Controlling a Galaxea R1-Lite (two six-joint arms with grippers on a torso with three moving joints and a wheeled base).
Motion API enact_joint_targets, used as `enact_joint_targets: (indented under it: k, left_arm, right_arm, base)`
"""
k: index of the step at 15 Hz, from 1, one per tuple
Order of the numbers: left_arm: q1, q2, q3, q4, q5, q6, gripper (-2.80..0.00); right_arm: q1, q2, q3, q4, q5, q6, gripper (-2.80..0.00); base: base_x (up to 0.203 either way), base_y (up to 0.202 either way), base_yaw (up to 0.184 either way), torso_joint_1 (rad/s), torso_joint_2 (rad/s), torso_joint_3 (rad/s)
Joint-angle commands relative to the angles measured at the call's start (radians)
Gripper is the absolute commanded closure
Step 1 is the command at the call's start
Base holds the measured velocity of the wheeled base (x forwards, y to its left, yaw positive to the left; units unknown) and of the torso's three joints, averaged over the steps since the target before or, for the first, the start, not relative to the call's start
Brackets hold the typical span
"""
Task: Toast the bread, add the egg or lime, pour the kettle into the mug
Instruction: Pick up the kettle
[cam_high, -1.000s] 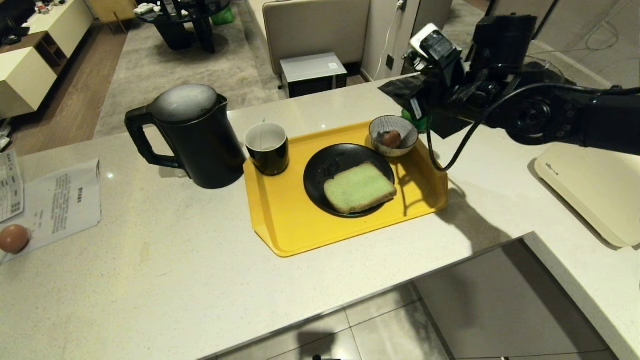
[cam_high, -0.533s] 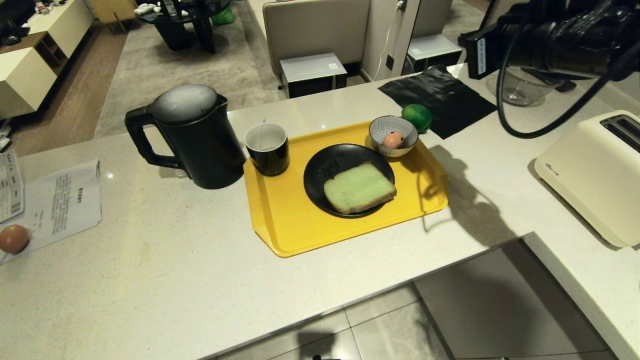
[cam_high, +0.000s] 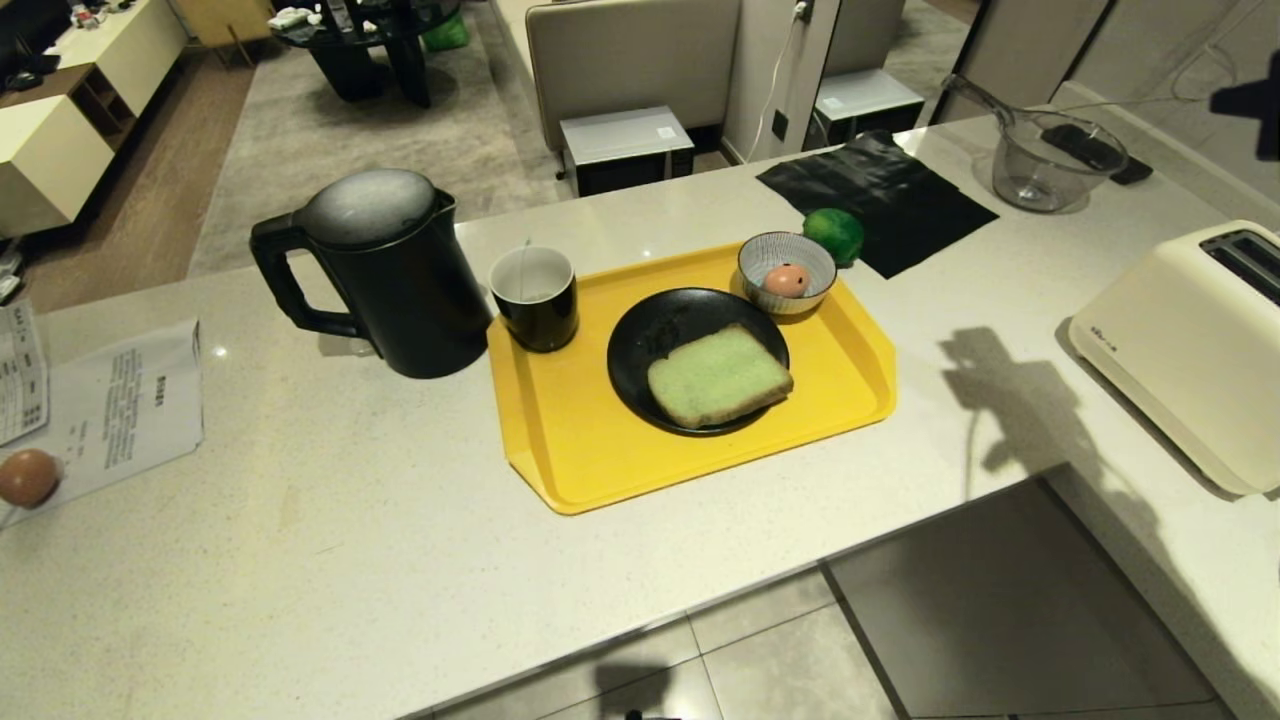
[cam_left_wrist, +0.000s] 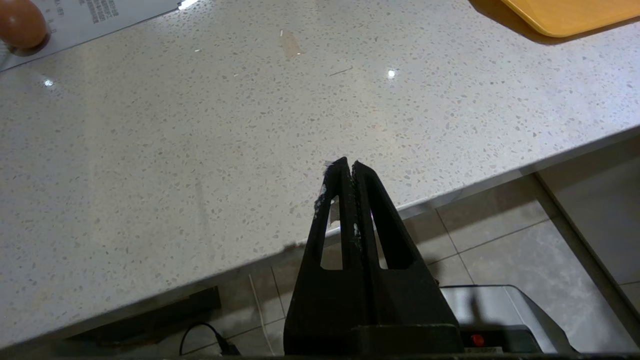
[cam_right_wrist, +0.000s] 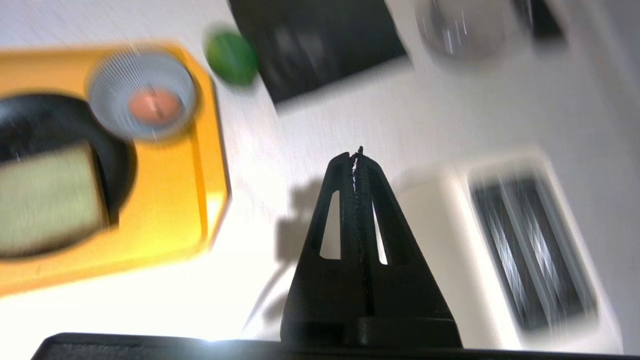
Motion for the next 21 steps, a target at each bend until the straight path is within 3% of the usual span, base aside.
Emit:
enact_joint_targets:
  k: [1, 4, 9, 15, 17, 21]
  left_arm:
    - [0.0, 0.001, 0.0, 0.0, 0.0, 0.0, 0.0]
    - [0.0, 0.001, 0.0, 0.0, 0.0, 0.0, 0.0]
    - [0.0, 0.001, 0.0, 0.0, 0.0, 0.0, 0.0]
    - [0.001, 0.001, 0.0, 0.0, 0.0, 0.0, 0.0]
    - [0.001, 0.001, 0.0, 0.0, 0.0, 0.0, 0.0]
    - [0.001, 0.001, 0.0, 0.0, 0.0, 0.0, 0.0]
  right_arm:
    - [-0.063, -0.156, 0.062, 0.202, -0.004, 0.122, 0.0]
    - [-0.075, -0.341, 0.237, 0.268, 0.005, 0.201, 0.0]
    - [-0.066, -0.689, 0.502, 0.28, 0.105, 0.192, 0.0]
    - [-0.025, -1.038, 0.857, 0.275, 0.113, 0.183, 0.0]
    - [-0.014, -1.1, 0.984, 0.213, 0.11, 0.182, 0.0]
    - [-0.008, -1.135, 1.207, -0.043, 0.05, 0.153, 0.0]
  base:
    - [0.0, 0.0, 0.0, 0.0, 0.0, 0.0]
    - [0.0, 0.0, 0.0, 0.0, 0.0, 0.0]
    - [0.0, 0.0, 0.0, 0.0, 0.0, 0.0]
    - [0.0, 0.0, 0.0, 0.0, 0.0, 0.0]
    - [0.0, 0.0, 0.0, 0.0, 0.0, 0.0]
    - [0.0, 0.0, 0.0, 0.0, 0.0, 0.0]
